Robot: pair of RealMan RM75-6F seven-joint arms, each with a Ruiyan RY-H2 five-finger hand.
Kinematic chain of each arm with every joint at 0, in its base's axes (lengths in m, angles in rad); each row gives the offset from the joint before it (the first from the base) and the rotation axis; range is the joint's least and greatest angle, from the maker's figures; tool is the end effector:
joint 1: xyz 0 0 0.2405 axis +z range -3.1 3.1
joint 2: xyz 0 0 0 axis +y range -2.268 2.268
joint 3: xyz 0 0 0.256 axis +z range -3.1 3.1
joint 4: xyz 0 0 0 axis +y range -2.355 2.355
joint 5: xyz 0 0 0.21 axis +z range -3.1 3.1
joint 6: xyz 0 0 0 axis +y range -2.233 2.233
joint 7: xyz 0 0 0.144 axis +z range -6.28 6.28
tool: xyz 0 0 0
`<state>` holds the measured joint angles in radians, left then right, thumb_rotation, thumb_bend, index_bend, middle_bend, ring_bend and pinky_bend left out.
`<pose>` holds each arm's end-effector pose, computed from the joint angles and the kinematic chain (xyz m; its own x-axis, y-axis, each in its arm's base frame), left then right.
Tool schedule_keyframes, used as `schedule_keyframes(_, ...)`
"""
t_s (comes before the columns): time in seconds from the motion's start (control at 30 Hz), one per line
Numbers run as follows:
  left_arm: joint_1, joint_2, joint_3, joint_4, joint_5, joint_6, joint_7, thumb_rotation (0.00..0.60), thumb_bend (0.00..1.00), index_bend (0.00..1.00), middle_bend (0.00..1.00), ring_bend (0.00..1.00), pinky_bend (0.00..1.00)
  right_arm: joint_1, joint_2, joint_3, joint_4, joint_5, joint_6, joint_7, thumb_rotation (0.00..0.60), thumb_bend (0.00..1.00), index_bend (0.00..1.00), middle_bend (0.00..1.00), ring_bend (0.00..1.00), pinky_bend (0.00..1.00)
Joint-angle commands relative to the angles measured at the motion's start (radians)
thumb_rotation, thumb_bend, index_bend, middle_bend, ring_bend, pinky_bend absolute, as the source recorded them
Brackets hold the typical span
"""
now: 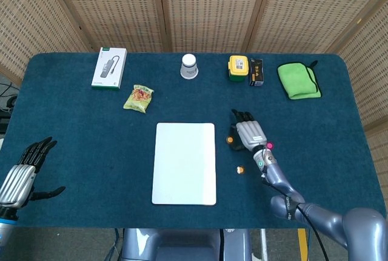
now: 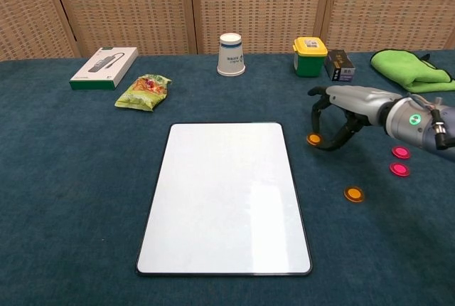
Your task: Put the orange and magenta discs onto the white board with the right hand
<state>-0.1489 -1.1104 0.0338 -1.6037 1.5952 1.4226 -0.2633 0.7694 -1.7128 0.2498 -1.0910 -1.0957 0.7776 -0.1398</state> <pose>-0.3006 0.1811 0.1382 0.1849 0.1550 0.9705 0.9784 -0.1219 -0.1669 -0.1863 -0.3897 -0.0455 0.3597 -0.3404 0.8688 -0.9278 -0.2297 0.2941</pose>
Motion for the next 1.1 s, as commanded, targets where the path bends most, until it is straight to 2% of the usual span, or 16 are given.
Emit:
schedule_keyframes(0.03,0.0,0.0,0.0,0.0,0.0,-0.001,0.0,0.6,0.0,0.0,0.0,0.0,0.0,0.032,0.03,0.037,-0.077,0.004,-0.017,0.011,0.6,0.37,0.58,0.0,0.0,0.01)
schedule_keyframes(0.17,0.0,0.0,0.0,0.0,0.001,0.0,-0.002,0.6,0.0,0.0,0.0,0.0,0.0,0.091,0.022,0.06,-0.115,0.026,-0.042,-0.049,0.6,0.37,0.58,0.0,0.0,0.01)
schedule_keyframes(0.43,-0.001,0.003,0.002,0.001,0.0,-0.004,-0.011,0.6,0.0,0.0,0.0,0.0,0.0,0.202,-0.06,0.095,-0.101,0.131,-0.068,-0.168,0.6,0.35,0.56,0.0,0.0,0.01)
schedule_keyframes(0.5,-0.001,0.004,0.002,0.002,-0.001,-0.005,-0.014,0.6,0.0,0.0,0.0,0.0,0.0,0.227,-0.081,0.1,-0.089,0.16,-0.073,-0.193,0.6,0.28,0.47,0.0,0.0,0.01)
schedule_keyframes(0.57,-0.002,0.005,0.002,0.001,0.0,-0.006,-0.016,0.6,0.0,0.0,0.0,0.0,0.0,0.246,-0.096,0.101,-0.08,0.185,-0.078,-0.212,0.6,0.14,0.32,0.0,0.0,0.01)
schedule_keyframes(0.63,-0.002,0.007,0.003,0.002,0.001,-0.007,-0.018,0.6,0.0,0.0,0.0,0.0,0.0,0.258,-0.108,0.1,-0.075,0.205,-0.08,-0.223,0.6,0.07,0.24,0.0,0.0,0.01)
schedule_keyframes(0.73,-0.003,0.008,0.004,0.002,0.001,-0.008,-0.021,0.6,0.0,0.0,0.0,0.0,0.0,0.268,-0.118,0.094,-0.066,0.225,-0.075,-0.238,0.6,0.04,0.18,0.0,0.0,0.01)
schedule_keyframes(0.93,-0.002,0.009,0.004,0.002,0.002,-0.007,-0.026,0.6,0.0,0.0,0.0,0.0,0.0,0.251,-0.082,0.084,-0.105,0.222,-0.034,-0.242,0.6,0.05,0.18,0.0,0.0,0.01)
schedule_keyframes(1.1,-0.001,0.01,0.004,0.002,0.004,-0.004,-0.029,0.6,0.0,0.0,0.0,0.0,0.0,0.182,0.018,0.032,-0.181,0.17,0.046,-0.259,0.6,0.13,0.29,0.0,0.0,0.01)
